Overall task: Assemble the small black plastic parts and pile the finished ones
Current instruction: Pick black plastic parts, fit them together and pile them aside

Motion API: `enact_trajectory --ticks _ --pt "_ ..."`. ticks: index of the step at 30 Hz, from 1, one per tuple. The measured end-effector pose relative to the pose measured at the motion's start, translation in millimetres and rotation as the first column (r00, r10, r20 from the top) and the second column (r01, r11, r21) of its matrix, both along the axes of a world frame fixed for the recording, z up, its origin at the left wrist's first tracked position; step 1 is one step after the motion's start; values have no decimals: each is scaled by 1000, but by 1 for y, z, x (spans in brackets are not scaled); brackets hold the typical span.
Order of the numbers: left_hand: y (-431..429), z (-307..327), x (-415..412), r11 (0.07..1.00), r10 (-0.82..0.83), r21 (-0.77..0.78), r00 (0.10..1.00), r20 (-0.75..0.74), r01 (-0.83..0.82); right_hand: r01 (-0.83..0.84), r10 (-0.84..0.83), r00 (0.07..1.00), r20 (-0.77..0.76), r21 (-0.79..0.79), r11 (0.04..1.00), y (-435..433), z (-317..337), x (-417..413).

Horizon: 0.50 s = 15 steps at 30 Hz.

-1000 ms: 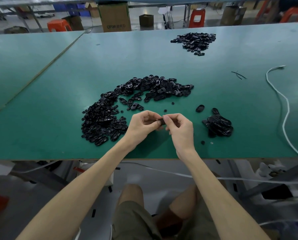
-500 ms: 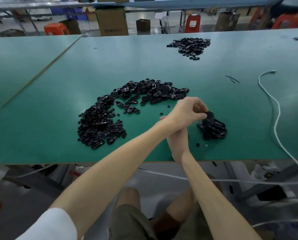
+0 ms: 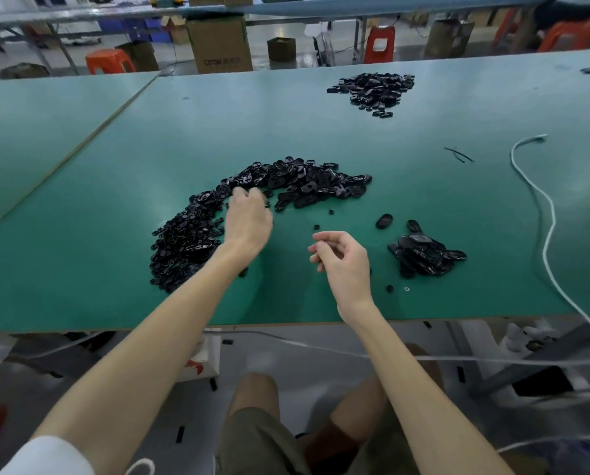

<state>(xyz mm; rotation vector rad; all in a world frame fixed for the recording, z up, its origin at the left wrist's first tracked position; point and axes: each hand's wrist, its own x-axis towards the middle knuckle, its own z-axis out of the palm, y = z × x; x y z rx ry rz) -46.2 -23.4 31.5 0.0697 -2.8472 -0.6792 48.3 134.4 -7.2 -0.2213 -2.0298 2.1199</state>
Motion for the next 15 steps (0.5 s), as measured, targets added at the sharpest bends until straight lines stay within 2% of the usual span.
enact_trajectory --ticks 2,3,12,15 --pt "-22 -4 -1 991 24 -135 998 55 -17 -7 7 1000 1 -6 1000 0 0 -2" --pt "-29 -5 -1 988 10 -151 997 83 3 -6 6 1000 2 -8 1000 0 -1 -2" --pt "-34 -2 15 997 -58 -46 998 23 59 -2 2 1000 -8 14 1000 0 -1 0" --pt "-27 0 26 990 -129 42 990 -64 132 12 -12 1000 -14 15 1000 0 -1 -1"
